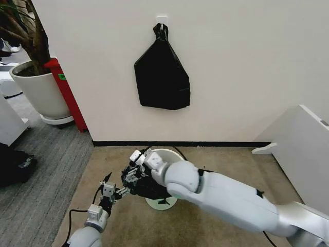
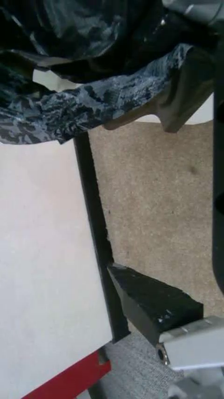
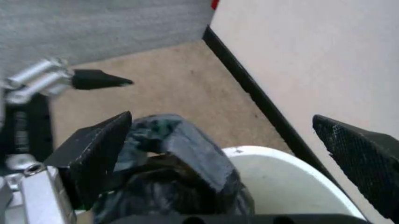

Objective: Place the garbage bag over the trash bin.

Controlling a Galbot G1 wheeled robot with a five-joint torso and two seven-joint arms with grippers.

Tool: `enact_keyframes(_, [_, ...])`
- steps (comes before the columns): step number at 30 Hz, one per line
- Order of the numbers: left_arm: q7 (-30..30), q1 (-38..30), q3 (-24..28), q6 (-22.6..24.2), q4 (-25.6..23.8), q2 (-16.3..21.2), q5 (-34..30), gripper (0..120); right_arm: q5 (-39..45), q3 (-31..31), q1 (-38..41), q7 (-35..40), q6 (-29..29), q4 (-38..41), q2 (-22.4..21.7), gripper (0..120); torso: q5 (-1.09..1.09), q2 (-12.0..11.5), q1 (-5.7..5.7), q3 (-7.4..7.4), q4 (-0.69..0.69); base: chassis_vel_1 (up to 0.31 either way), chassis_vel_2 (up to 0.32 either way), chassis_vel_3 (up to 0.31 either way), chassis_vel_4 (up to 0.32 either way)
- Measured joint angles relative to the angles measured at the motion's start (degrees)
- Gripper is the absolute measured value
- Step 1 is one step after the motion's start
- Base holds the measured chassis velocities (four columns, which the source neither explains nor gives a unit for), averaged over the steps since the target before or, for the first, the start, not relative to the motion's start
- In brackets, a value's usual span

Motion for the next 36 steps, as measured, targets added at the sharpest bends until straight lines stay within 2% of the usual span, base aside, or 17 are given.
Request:
enact_keyframes(9, [0.1, -0.5, 0.4, 0.0, 0.1, -0.4, 0.0, 100, -3.4, 1.0, -1.6, -0.4, 0.4, -5.9, 2.0, 100, 0.01, 0.0, 0.0, 0.0, -0.01, 0.0, 0.0, 0.0, 0.0])
enact_keyframes(25, [0.8, 0.8, 0.8, -0.8, -0.6, -1.9, 2.3, 100, -1.7, 2.7, -2.5, 4.9, 1.7, -11.1, 6.5, 100, 0.0, 0.0, 0.0, 0.0, 0.01, 0.0, 0.0, 0.0, 0.0])
enact_keyframes(28, [0.8, 1.2, 0.8, -0.8, -1.3, -2.0, 2.4, 100, -1.2, 2.8, -2.9, 5.6, 1.7, -10.5, 6.3, 100, 0.0, 0.0, 0.0, 0.0, 0.01, 0.0, 0.0, 0.0, 0.0])
enact_keyframes(31, [0.2, 1.3, 0.1, -0.7, -2.7, -2.1, 1.8, 100, 2.9, 2.4, -5.0, 10.2, 1.9, -5.8, 3.6, 100, 0.01, 0.0, 0.0, -0.01, 0.0, 0.0, 0.0, 0.0, 0.0])
enact_keyframes(36, [-0.2, 1.3, -0.1, -0.6, -3.4, -1.7, 1.2, 100, 5.9, 2.9, -6.3, 12.8, 2.5, -3.1, 2.5, 100, 0.01, 0.0, 0.0, -0.01, -0.01, 0.0, 0.0, 0.0, 0.0])
